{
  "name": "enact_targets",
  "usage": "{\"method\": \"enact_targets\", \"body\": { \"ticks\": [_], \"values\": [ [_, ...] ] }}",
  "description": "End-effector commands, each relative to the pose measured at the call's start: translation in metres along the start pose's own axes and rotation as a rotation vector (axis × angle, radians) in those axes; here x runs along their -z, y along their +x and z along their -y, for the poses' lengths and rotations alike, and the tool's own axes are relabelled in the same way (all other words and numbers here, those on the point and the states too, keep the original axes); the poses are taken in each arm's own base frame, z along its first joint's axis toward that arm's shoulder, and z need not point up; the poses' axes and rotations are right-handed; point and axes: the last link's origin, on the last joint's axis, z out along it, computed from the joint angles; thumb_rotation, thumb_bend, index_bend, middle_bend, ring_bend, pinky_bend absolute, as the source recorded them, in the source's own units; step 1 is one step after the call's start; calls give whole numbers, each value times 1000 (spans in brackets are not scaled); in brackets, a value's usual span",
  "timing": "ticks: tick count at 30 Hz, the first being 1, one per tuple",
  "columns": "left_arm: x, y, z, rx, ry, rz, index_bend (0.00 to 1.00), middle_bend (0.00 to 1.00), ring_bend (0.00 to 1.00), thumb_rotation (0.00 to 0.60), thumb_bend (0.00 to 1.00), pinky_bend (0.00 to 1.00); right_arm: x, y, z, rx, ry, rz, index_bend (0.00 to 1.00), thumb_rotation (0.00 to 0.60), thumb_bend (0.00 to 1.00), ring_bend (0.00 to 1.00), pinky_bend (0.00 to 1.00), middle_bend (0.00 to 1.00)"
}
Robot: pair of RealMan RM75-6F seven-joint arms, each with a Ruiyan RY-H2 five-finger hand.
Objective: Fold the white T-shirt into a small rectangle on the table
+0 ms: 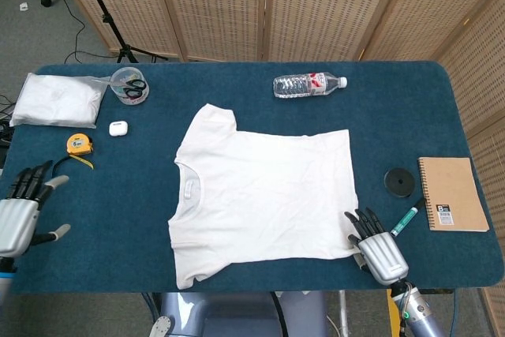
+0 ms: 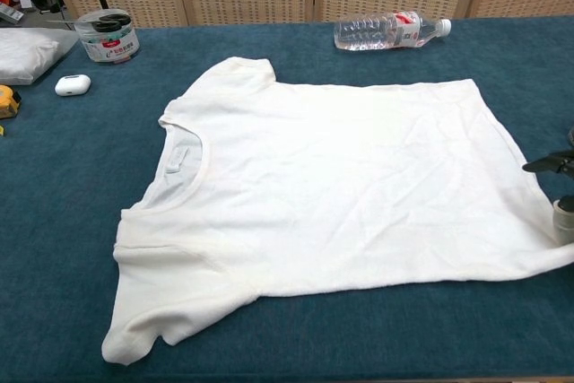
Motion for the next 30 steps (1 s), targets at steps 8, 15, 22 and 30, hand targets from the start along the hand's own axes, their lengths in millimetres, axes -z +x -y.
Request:
{"method": "enact_targets", "body": {
  "ticks": [8,15,22,30],
  "values": [
    [14,-71,-67,-23,-501,224,436,0,0,600,74,0,0,3,0,-7,-3,-5,629,600,517,0,0,114],
    [18,-106,-96,-35,-607,278,451,0,0,600,92,0,0,4,-2,-6,-12,0,629,600,537,0,0,113],
    [14,-127,-103,-22,-654,278,465,0,0,600,97,0,-1,4,-4,2,-18,0,629,600,543,0,0,114],
    [5,-145,-117,55,-666,273,489,0,0,600,97,0,-1,3,-5,12,-28,5,630,600,602,0,0,114]
  ]
}}
